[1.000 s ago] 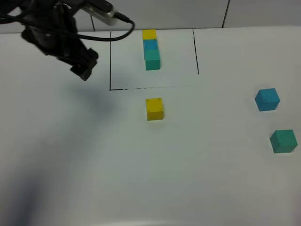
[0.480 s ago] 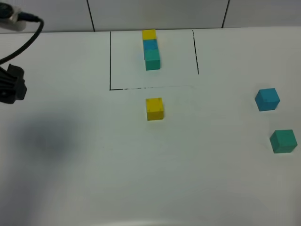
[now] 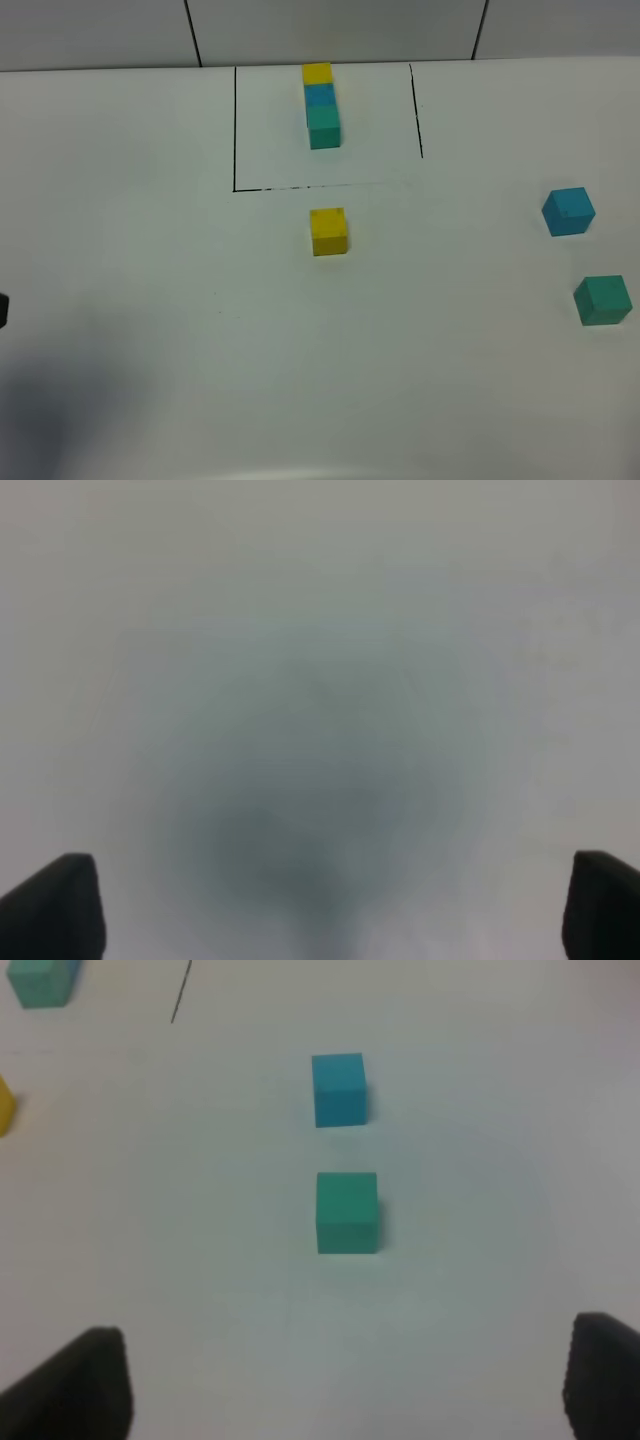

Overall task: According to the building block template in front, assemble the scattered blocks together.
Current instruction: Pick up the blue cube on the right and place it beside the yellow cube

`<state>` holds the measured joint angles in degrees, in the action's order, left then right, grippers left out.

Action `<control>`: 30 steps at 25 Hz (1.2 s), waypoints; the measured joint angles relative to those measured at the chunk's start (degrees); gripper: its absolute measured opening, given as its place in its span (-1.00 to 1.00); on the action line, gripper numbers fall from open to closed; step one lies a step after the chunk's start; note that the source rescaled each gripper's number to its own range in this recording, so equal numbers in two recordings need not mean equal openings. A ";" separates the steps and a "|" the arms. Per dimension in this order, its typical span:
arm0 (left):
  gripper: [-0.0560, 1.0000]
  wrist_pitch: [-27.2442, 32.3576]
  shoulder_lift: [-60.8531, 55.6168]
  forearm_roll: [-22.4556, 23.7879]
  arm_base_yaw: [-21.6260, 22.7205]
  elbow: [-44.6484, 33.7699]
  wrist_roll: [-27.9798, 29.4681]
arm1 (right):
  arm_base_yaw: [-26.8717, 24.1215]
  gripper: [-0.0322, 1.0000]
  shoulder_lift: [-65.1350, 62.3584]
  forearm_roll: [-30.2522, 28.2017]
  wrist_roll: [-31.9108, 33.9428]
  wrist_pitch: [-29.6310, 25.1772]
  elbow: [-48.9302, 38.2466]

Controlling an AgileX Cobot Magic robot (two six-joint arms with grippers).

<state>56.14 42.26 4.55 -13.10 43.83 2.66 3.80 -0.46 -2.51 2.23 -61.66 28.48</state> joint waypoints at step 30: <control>0.52 3.54 -42.31 -9.52 0.00 -14.92 -6.05 | 0.00 0.51 0.00 0.00 1.10 0.00 0.00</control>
<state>59.69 -0.04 -4.97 -13.10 28.91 -3.39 3.80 -0.46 -2.51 3.34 -61.66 28.48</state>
